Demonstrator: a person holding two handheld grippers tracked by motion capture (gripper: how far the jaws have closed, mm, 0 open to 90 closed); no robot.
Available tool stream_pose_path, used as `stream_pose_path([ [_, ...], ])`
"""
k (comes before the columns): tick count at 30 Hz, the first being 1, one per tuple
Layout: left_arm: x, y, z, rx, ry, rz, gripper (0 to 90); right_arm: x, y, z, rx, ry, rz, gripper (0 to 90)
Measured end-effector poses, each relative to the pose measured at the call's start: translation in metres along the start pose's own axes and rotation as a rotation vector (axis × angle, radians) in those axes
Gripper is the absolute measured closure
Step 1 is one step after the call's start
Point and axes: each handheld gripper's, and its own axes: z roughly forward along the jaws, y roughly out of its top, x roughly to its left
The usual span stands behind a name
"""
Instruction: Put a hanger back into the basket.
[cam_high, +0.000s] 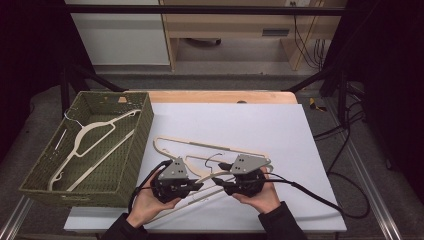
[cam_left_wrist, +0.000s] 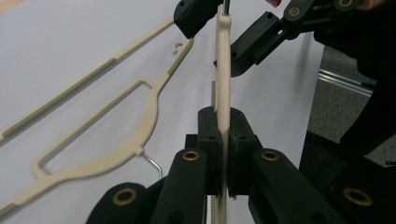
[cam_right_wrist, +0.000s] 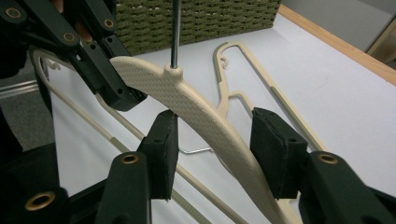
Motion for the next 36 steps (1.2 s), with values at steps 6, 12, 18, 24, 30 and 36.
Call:
stream_pose_path([
  [6,0.001,0.001,-0.008,-0.029,0.061,-0.029,86.2,-0.004,0.002,-0.012,-0.055,-0.029,0.034,38.5],
  [12,0.006,0.002,-0.022,-0.07,0.113,-0.061,86.2,-0.015,0.001,-0.033,-0.127,-0.098,0.112,25.0],
  [18,0.007,0.008,-0.047,-0.131,0.152,-0.082,86.1,-0.023,-0.004,-0.051,-0.161,-0.127,0.168,18.5],
  [24,0.011,0.019,-0.071,-0.163,0.172,-0.079,86.1,-0.029,-0.016,-0.067,-0.187,-0.182,0.219,13.7],
  [30,0.019,0.031,-0.099,-0.181,0.192,-0.077,86.1,-0.037,-0.031,-0.081,-0.213,-0.231,0.272,12.3],
  [36,0.038,0.034,-0.124,-0.188,0.221,-0.082,86.1,-0.04,-0.04,-0.09,-0.222,-0.257,0.293,11.5],
])
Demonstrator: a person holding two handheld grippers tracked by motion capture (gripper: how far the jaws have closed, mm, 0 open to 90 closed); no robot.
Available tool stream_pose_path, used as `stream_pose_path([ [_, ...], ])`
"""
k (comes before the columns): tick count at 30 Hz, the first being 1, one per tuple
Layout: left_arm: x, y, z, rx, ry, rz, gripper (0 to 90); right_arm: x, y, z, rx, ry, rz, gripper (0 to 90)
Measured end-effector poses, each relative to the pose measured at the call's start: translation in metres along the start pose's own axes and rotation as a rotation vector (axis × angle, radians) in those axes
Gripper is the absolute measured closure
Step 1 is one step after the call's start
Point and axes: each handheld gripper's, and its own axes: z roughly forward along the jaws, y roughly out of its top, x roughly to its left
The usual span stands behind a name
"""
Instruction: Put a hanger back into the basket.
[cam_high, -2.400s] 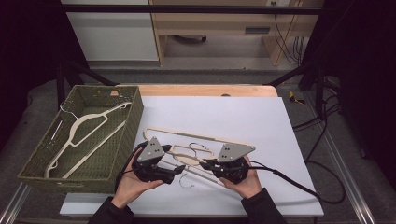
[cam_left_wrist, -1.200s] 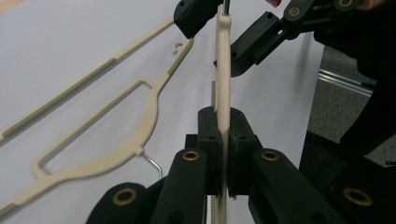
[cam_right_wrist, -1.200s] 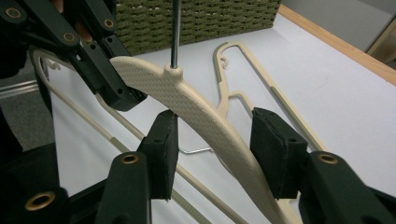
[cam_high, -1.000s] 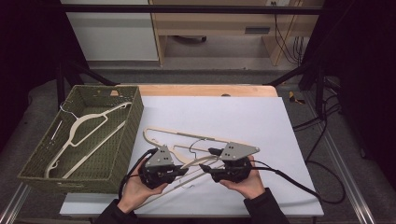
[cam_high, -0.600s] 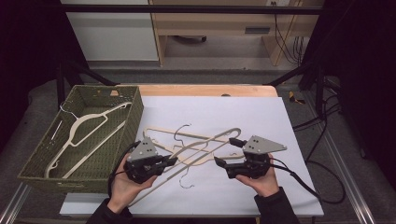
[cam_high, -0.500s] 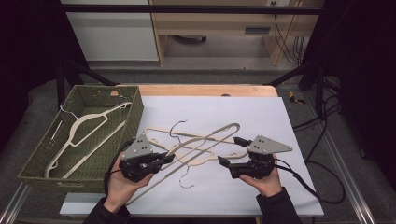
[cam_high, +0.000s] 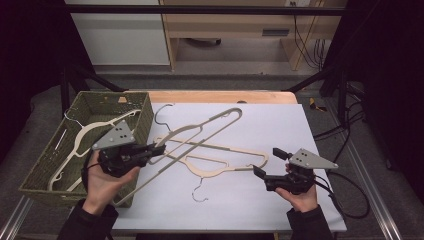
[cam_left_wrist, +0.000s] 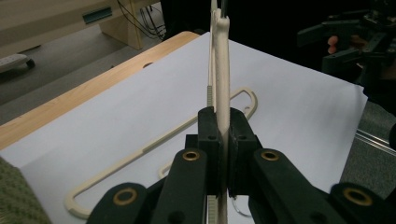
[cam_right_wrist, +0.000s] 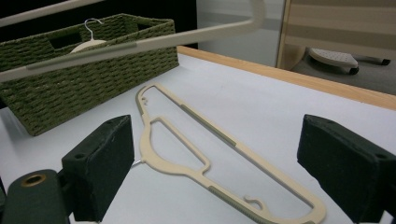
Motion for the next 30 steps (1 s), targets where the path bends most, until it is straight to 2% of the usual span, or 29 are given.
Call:
stream_pose_path([
  [7,0.034,0.001,-0.018,0.002,0.033,-0.026,86.1,-0.004,-0.003,-0.003,0.01,-0.028,0.0,10.2],
  [15,0.069,-0.001,-0.036,0.033,0.099,-0.042,86.1,-0.005,-0.003,-0.005,0.005,-0.031,-0.003,9.6],
  [25,0.113,-0.016,-0.055,0.047,0.174,-0.081,86.1,-0.006,-0.004,-0.005,0.006,-0.035,0.0,9.3],
  [30,0.133,-0.028,-0.065,0.046,0.208,-0.121,86.1,-0.007,-0.004,-0.004,0.007,-0.031,0.005,9.3],
])
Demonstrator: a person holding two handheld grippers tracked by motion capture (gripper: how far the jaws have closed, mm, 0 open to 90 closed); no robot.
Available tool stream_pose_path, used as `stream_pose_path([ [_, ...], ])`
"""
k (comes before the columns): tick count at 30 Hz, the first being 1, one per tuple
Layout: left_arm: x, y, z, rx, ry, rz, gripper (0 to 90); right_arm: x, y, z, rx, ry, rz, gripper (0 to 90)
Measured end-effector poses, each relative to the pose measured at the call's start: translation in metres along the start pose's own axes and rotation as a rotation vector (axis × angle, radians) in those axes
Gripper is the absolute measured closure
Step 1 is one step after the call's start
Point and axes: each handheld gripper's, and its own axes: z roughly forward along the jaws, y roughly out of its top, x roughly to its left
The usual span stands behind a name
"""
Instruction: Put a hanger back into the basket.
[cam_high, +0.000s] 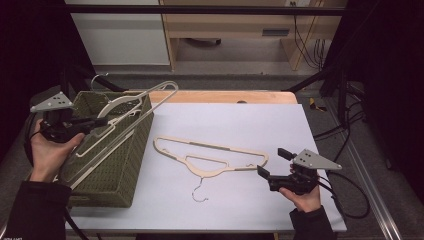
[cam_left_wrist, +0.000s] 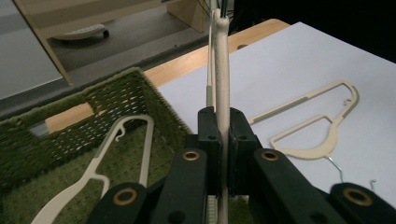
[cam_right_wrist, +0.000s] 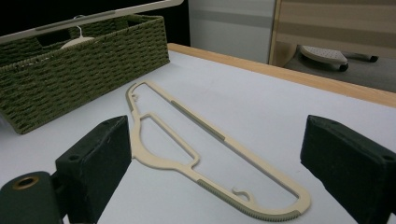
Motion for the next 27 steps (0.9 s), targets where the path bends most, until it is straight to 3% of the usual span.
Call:
stream_pose_path([
  [14,0.043,-0.022,-0.009,0.043,0.084,-0.006,86.1,0.001,-0.001,0.002,0.006,0.0,0.0,9.3],
  [21,0.061,-0.034,-0.015,0.036,0.121,-0.05,86.1,0.001,-0.001,0.002,0.009,0.002,0.0,9.3],
  [27,0.07,-0.046,-0.017,0.049,0.106,-0.088,86.1,0.0,-0.001,0.002,0.007,0.003,0.001,9.3],
])
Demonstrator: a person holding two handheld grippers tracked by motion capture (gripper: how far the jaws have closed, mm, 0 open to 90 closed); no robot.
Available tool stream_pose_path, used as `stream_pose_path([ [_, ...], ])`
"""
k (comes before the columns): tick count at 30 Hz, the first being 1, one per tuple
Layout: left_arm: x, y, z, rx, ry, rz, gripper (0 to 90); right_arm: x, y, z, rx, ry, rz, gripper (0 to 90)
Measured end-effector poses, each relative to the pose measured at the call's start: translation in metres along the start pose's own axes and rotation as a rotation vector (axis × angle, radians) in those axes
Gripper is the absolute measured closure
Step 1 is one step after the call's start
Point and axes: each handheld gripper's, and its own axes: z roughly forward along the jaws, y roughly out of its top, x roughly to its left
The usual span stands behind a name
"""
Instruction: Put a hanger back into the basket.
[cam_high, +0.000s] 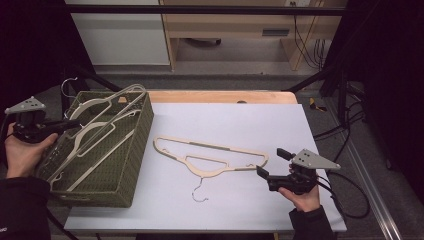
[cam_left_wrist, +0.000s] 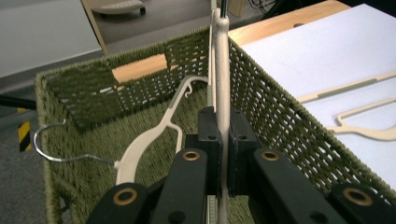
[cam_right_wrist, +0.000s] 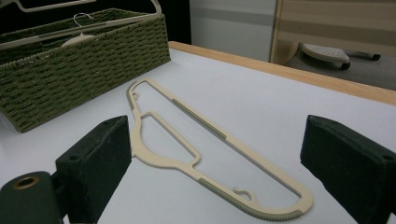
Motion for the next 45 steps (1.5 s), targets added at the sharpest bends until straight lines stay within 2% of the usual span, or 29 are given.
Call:
stream_pose_path([
  [9,0.004,-0.02,0.006,0.043,-0.027,-0.042,86.1,0.001,-0.001,0.002,0.007,0.006,-0.002,9.3],
  [10,0.005,-0.023,0.008,0.061,-0.029,-0.053,86.1,0.001,-0.001,0.002,0.006,0.006,-0.001,9.4],
  [11,0.005,-0.026,0.01,0.087,-0.025,-0.045,86.1,0.001,-0.001,0.002,0.005,0.006,-0.001,9.4],
  [15,0.0,-0.032,0.023,0.105,-0.043,-0.051,86.1,0.001,-0.001,0.002,0.01,0.007,-0.002,9.5],
  [17,-0.003,-0.034,0.029,0.124,-0.033,-0.047,86.0,0.001,-0.001,0.002,0.009,0.007,-0.002,9.5],
  [20,-0.006,-0.04,0.036,0.125,-0.025,-0.049,85.9,0.001,-0.001,0.002,0.003,0.005,0.0,9.5],
  [25,-0.004,-0.05,0.042,0.116,-0.005,-0.083,85.1,0.002,0.0,0.002,0.006,0.012,-0.003,9.5],
  [30,-0.002,-0.052,0.044,0.121,0.049,-0.122,83.8,0.003,0.0,0.003,0.005,0.01,0.0,9.6],
  [31,-0.002,-0.052,0.045,0.129,0.075,-0.13,83.3,0.003,0.0,0.004,0.007,0.011,-0.001,9.6],
  [33,0.001,-0.054,0.049,0.183,0.137,-0.113,81.6,0.003,0.0,0.004,0.013,0.015,-0.007,9.6],
  [35,0.004,-0.058,0.053,0.212,0.175,-0.138,79.3,0.004,0.0,0.004,0.012,0.013,-0.002,9.6],
  [36,0.006,-0.06,0.053,0.226,0.179,-0.136,79.4,0.004,0.0,0.004,0.012,0.014,-0.002,9.6],
  [38,0.009,-0.064,0.056,0.246,0.196,-0.175,79.0,0.003,-0.001,0.004,0.014,0.015,-0.007,9.6],
  [40,0.011,-0.067,0.055,0.267,0.217,-0.177,76.0,0.004,-0.001,0.005,0.013,0.015,-0.005,9.6],
  [41,0.012,-0.067,0.055,0.271,0.23,-0.191,74.5,0.004,-0.001,0.006,0.017,0.015,-0.002,9.6],
  [42,0.011,-0.068,0.055,0.265,0.245,-0.202,72.8,0.004,-0.001,0.006,0.02,0.018,-0.013,9.6],
  [43,0.012,-0.068,0.054,0.279,0.255,-0.189,70.7,0.004,-0.001,0.007,0.02,0.017,-0.011,9.6],
  [45,0.013,-0.069,0.054,0.297,0.269,-0.195,62.4,0.005,-0.002,0.008,0.021,0.019,-0.01,9.6],
])
